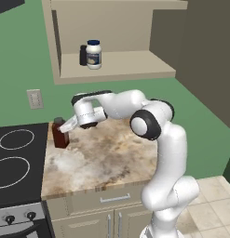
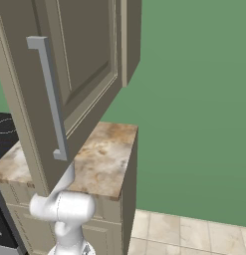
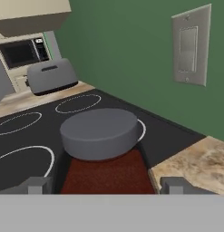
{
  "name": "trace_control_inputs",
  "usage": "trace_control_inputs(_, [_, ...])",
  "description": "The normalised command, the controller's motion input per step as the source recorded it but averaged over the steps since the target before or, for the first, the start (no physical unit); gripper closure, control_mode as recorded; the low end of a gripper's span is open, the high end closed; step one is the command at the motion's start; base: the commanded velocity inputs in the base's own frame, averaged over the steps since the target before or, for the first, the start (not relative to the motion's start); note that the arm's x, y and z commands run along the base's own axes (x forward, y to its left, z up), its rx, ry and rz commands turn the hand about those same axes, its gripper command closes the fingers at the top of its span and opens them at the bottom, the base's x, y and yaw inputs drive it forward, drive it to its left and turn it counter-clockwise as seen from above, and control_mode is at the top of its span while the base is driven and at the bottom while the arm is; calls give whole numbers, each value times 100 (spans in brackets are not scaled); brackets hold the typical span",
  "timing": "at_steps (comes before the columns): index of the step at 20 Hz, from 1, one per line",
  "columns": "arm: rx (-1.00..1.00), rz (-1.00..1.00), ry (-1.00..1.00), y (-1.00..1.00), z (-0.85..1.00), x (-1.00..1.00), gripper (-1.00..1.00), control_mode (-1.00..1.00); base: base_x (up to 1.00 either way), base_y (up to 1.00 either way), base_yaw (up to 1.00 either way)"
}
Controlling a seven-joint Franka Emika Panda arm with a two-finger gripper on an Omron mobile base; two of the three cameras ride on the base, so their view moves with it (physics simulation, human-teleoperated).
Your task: Collect the paprika, mayonnaise, and shaker from the cabinet and place them next to the stove.
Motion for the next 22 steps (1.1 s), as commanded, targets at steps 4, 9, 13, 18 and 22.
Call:
trace_control_inputs(4, [-2, 0, -2, 16, -16, 14, 100, -100, 0, 0, 0])
trace_control_inputs(9, [0, 0, -6, 9, -17, 5, 100, -100, 0, 0, 0])
trace_control_inputs(13, [-1, 0, -10, 0, -19, -1, -100, -100, 0, 0, 0])
trace_control_inputs(18, [0, 0, -16, -4, -3, -27, -100, -100, 0, 0, 0])
trace_control_inputs(22, [-1, 0, -14, -2, 7, -30, -100, -100, 0, 0, 0])
